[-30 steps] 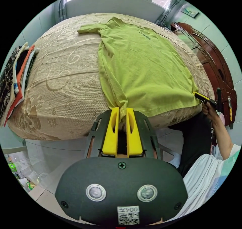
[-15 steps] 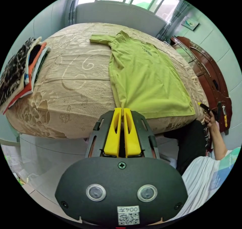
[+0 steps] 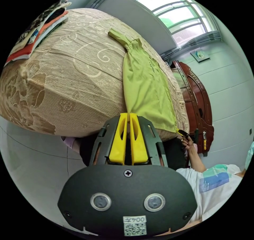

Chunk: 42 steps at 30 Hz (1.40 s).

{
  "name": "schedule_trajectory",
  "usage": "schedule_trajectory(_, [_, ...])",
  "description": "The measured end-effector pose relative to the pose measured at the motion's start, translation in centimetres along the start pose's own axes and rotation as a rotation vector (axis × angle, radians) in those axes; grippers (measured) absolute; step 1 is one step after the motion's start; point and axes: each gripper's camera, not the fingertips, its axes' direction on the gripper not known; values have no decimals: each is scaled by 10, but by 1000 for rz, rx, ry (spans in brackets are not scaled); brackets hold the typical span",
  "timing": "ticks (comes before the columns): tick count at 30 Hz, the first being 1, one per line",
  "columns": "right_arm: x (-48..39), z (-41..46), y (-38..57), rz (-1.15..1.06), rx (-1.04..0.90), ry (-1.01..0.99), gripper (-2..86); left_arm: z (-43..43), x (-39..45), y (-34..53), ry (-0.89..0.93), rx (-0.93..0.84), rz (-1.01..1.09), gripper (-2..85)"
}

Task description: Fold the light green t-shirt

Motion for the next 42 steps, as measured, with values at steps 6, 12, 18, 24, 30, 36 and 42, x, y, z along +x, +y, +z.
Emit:
schedule_trajectory(6, [38, 3, 2, 145, 15, -136, 67, -24, -23, -10, 126, 10, -72, 14])
schedule_trajectory(12, [52, 10, 5, 179, 40, -172, 64, -43, -41, -16, 242, 36, -131, 13])
schedule_trajectory(18, [81, 15, 5, 259, 27, -326, 59, -57, -45, -27, 265, 25, -131, 12])
schedule_trajectory(24, [98, 29, 4, 323, 12, -411, 65, -59, -54, -35, 284, 2, -153, 12])
schedule_trajectory(30, [96, 22, -15, 278, -13, -381, 12, -61, -62, -38, 327, 21, -178, 11])
schedule_trajectory(36, [55, -55, -23, -7, 88, -217, -2, -99, -25, -51, 237, 19, -26, 10])
schedule_trajectory(42, [68, -14, 14, 18, -52, -202, -3, -67, -72, -10, 283, -83, -114, 11])
